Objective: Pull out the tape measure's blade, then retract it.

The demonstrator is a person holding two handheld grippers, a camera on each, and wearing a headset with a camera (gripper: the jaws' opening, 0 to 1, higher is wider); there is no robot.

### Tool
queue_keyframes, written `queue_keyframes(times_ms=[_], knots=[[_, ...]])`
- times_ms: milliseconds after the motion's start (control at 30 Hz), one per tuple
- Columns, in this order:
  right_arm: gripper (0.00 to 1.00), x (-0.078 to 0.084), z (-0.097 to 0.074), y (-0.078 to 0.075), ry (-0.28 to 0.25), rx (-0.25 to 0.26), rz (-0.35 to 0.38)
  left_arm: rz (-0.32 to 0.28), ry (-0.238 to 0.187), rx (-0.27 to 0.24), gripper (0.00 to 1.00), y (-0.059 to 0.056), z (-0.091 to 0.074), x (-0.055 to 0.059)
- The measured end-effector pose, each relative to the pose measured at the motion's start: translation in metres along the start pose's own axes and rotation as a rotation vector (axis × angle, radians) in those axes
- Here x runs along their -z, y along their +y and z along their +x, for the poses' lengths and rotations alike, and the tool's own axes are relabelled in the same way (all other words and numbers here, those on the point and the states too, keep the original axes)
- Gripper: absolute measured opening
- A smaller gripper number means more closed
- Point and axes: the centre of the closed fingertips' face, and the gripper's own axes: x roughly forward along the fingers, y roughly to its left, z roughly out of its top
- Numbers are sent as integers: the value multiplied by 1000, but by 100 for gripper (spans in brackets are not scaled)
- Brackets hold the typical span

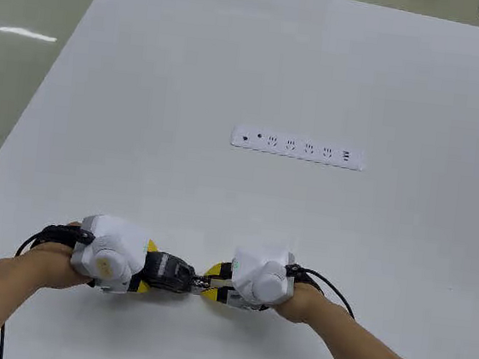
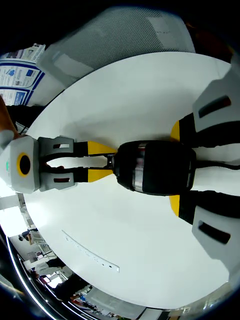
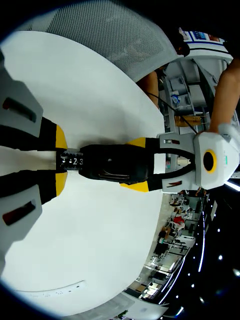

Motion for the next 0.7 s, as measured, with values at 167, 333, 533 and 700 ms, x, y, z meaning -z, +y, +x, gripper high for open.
queue_keyframes(times_ms=[167,333,533,700], knots=[[12,1,-2,0,1,-1,2,1,2,-2,27,-1,-2,-2],[12,2,-3,0,2,-1,1,-1,3,-2,27,0,-2,-2],[12,3,-4,0,5,0,-5,-1,2,-3,27,0,-1,-1],[12,5,-6,0,7,1,-7,-1,1,-2,27,1,1,3]])
